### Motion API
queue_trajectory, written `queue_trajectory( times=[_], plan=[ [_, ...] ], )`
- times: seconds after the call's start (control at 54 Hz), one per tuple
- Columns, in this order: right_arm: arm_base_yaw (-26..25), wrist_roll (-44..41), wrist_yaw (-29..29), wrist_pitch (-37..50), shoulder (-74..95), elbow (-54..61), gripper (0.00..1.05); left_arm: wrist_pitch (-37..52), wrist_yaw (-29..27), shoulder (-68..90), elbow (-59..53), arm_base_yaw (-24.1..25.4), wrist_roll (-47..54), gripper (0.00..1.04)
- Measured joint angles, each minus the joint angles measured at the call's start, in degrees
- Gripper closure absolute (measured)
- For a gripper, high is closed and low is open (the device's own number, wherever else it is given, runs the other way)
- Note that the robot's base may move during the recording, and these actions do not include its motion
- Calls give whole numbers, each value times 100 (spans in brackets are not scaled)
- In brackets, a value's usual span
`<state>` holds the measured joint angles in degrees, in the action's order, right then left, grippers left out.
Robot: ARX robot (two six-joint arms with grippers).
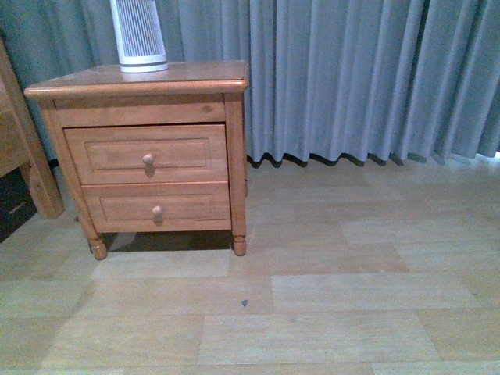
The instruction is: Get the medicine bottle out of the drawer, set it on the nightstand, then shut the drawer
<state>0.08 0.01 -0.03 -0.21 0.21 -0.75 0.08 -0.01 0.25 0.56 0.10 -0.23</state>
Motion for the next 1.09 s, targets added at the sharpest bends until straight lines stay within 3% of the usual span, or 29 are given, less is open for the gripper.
queue_trajectory(
  times=[1.093],
  plan=[
    [0,0,0,0,0,0,7,0,0,0,2,0,-2,7]
  ],
)
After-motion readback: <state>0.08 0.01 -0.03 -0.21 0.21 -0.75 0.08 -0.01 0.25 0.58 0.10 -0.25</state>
